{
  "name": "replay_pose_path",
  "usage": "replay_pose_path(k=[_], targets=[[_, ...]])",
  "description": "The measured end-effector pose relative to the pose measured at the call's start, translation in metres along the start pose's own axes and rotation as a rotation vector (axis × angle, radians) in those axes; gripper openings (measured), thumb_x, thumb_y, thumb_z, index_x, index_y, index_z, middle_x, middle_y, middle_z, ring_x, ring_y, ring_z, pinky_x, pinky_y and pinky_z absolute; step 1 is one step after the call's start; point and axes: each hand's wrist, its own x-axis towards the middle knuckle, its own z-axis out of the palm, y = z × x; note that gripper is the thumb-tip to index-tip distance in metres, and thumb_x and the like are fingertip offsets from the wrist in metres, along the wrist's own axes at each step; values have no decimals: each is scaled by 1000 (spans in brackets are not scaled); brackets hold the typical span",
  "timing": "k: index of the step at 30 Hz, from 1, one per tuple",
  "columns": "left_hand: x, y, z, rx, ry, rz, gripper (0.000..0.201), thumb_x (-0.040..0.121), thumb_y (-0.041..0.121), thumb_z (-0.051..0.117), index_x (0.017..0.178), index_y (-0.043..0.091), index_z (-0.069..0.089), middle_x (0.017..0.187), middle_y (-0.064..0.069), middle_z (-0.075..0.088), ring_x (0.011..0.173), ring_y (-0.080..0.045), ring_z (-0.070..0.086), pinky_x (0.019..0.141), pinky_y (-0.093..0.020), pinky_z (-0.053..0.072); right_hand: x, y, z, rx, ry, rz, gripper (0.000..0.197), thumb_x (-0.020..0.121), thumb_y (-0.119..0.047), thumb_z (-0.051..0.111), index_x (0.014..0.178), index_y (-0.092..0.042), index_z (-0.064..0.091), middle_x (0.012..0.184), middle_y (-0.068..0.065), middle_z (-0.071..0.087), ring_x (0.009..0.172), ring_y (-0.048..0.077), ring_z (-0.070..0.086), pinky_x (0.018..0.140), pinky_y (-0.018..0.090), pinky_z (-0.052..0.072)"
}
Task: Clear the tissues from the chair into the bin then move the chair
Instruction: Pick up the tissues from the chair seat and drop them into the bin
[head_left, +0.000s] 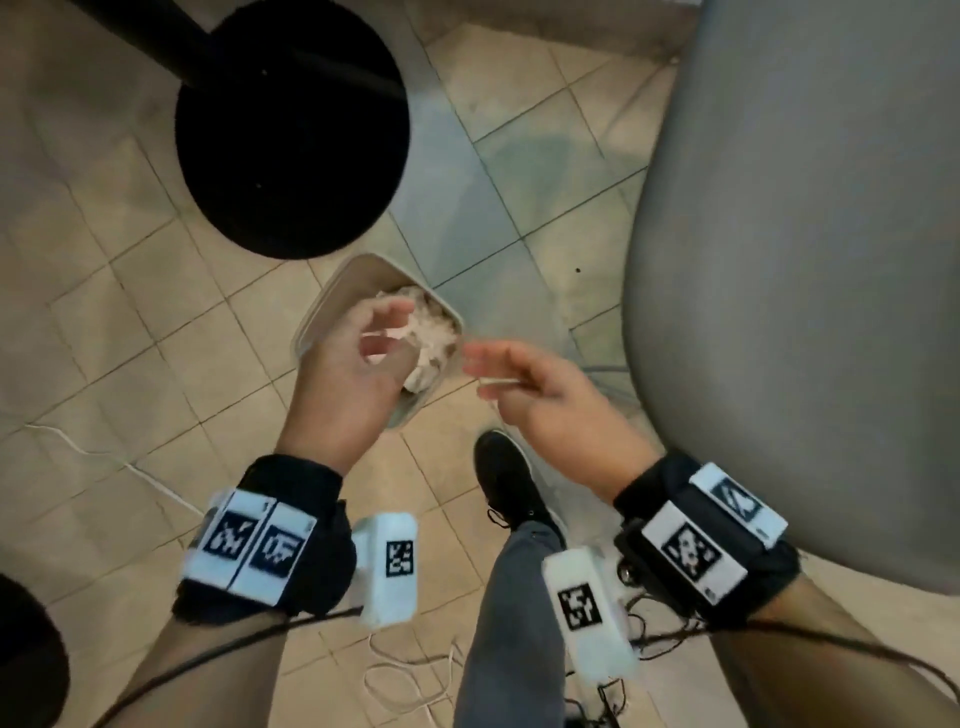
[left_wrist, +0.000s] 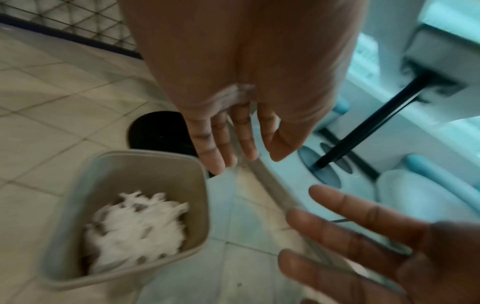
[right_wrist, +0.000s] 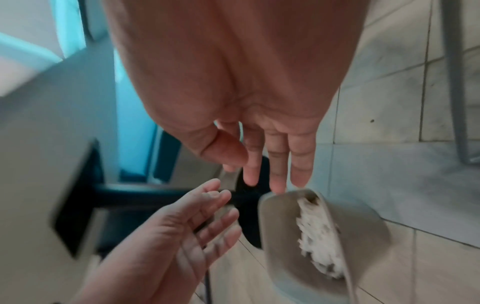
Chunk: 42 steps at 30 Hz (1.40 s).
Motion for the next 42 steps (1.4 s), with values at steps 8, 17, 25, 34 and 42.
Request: replay_pose_path(k=[8,17,25,34,42], targets=[[-63,176,65,-54,-219,301,25,92,20,65,111,36,66,108,15,68,95,-3,64,78,-18,53,-159,-43,-123,143,553,-191,40,86,3,48,106,-25,69,104,0,73,96,16,69,84,26,53],[-68,273,240,353,-568,614,35,88,24,66,121,33,60,117,14,47,95,-8,56,87,-33,52,-214,-9,-267,-96,1210,-34,39,84,-8,58,115,-31,62,125,-7,50,106,6,55,82,12,45],[-56,272,358,811,-667,716,40,90,27,62,129,29,54,126,2,47,104,-24,58,87,-39,50,-188,22,-329,-227,1107,177,73,76,-17,67,143,-31,41,151,-1,28,131,24,44,103,29,35],[-30,275,342,753,-481,681,20,88,26,51,99,19,66,90,2,58,83,-23,59,71,-34,48,-161,29,-345,-310,1202,176,61,80,-6,63,137,-25,52,132,9,50,117,33,52,96,40,44],[-18,341,361,657,-422,709,42,90,20,52,129,31,45,75,3,59,68,-18,60,68,-38,54,-162,33,-345,-108,1230,174,28,84,-40,64,86,-13,71,95,11,68,88,32,62,74,33,48]])
